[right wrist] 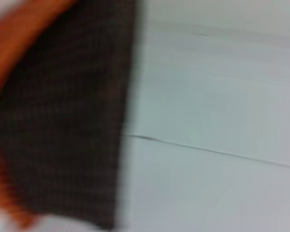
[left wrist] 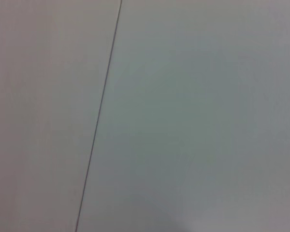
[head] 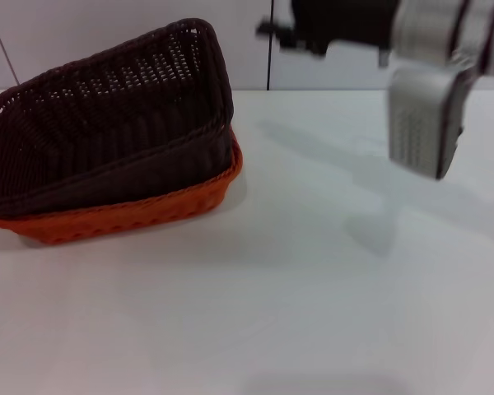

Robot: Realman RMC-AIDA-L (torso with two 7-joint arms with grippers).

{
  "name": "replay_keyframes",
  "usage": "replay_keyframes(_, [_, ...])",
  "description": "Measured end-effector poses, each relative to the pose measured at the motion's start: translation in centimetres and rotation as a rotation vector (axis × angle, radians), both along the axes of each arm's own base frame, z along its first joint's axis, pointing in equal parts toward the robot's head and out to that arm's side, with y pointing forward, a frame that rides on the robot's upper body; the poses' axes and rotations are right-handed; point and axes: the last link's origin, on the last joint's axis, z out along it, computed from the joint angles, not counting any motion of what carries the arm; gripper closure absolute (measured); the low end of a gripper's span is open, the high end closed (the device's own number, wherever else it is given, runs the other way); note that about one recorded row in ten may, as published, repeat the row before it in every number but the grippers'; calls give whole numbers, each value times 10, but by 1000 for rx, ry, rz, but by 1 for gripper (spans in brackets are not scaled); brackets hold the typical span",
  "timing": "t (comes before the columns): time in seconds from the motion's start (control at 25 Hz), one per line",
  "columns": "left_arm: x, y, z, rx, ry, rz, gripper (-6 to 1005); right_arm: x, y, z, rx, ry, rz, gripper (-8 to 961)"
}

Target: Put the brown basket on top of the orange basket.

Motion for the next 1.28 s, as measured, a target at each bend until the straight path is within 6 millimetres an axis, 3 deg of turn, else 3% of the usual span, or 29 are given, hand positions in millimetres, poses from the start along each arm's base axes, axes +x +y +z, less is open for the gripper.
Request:
replay_keyframes(0.16, [1, 0, 0, 1, 10, -4, 222, -2, -13, 51, 23, 446, -60, 218])
replay_keyframes(0.28, [4, -1, 3, 22, 13, -21, 222, 19, -23, 85, 39, 753, -125, 218])
replay_keyframes(0.36, [5, 0, 6, 39, 7, -29, 222, 41, -31, 106, 59, 955, -169, 217])
replay_keyframes(0.4, [5, 0, 6, 41, 7, -32, 222, 73, -44, 126, 83, 1173, -221, 217])
replay_keyframes(0.44, [6, 2, 6, 41, 9, -36, 222, 73, -44, 126, 83, 1173, -221, 217])
replay_keyframes(0.48, [8, 3, 6, 40, 12, -42, 222, 93, -53, 133, 98, 1282, -244, 217])
replay_keyframes(0.52, [11, 5, 5, 35, 23, -57, 222, 130, -72, 140, 131, 1462, -258, 218])
replay_keyframes(0.56, [12, 6, 5, 33, 27, -63, 222, 130, -72, 140, 131, 1462, -258, 218])
replay_keyframes(0.6, [15, 7, 5, 32, 34, -74, 222, 172, -96, 139, 189, 1604, -259, 219])
replay_keyframes(0.64, [17, 8, 5, 31, 39, -85, 222, 172, -96, 139, 189, 1604, -259, 219])
replay_keyframes(0.68, [17, 8, 5, 31, 39, -85, 222, 188, -106, 138, 223, 1654, -255, 220])
replay_keyframes(0.72, [22, 10, 4, 30, 52, -113, 222, 224, -127, 132, 313, 1748, -281, 220])
replay_keyframes(0.76, [22, 10, 4, 30, 52, -113, 222, 224, -127, 132, 313, 1748, -281, 220])
replay_keyframes(0.92, [26, 13, 4, 27, 59, -130, 222, 287, -156, 113, 463, 1955, -431, 219])
replay_keyframes(1.12, [29, 18, 1, -3, 129, -121, 222, 306, -167, 99, 533, 1970, -531, 218])
replay_keyframes(1.28, [31, 19, -2, -28, 171, -113, 220, 310, -172, 96, 529, 1991, -543, 217])
